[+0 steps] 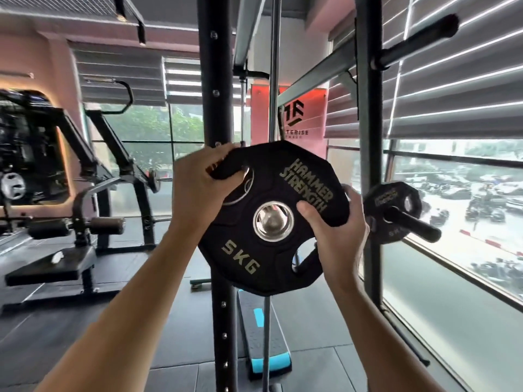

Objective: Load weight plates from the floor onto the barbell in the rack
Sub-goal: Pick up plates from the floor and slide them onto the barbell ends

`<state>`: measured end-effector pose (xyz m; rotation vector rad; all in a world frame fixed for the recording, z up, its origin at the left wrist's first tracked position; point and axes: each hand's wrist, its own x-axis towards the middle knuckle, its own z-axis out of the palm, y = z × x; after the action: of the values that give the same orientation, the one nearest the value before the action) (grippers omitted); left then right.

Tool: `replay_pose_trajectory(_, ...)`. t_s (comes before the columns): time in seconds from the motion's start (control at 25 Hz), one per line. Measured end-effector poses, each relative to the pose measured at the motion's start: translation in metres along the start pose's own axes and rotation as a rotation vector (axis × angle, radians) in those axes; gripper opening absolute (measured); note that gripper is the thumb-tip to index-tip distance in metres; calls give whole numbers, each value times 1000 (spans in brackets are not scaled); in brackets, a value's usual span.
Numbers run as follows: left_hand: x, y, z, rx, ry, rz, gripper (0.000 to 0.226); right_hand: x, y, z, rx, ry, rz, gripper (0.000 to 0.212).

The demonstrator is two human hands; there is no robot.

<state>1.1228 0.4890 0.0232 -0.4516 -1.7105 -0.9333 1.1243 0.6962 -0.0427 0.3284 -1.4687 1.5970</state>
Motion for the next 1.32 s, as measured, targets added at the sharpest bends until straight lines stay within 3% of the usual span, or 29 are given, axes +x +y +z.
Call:
replay_pose_trajectory(0.24,-39,-38,7,-49,179,-78,37,10,19,8,-99,-151,-102,55)
replay_pose_trajectory(0.44,-47,-37,35,-110,206,-123,35,32,29,-4,-149,-191,-146,56)
replay_pose_trajectory(0.88,-35,-91,71,8,304,-119,31,76,83,35,-285,-294,-195,68)
replay_pose_trajectory(1.16,-10,-139,99,41,208,-25,37,100,130,71,-364,-325,-230,68)
replay_pose_trajectory(1.32,-5,-174,117,15,116,-75,46,121,146,94,-449,-380,-251,69)
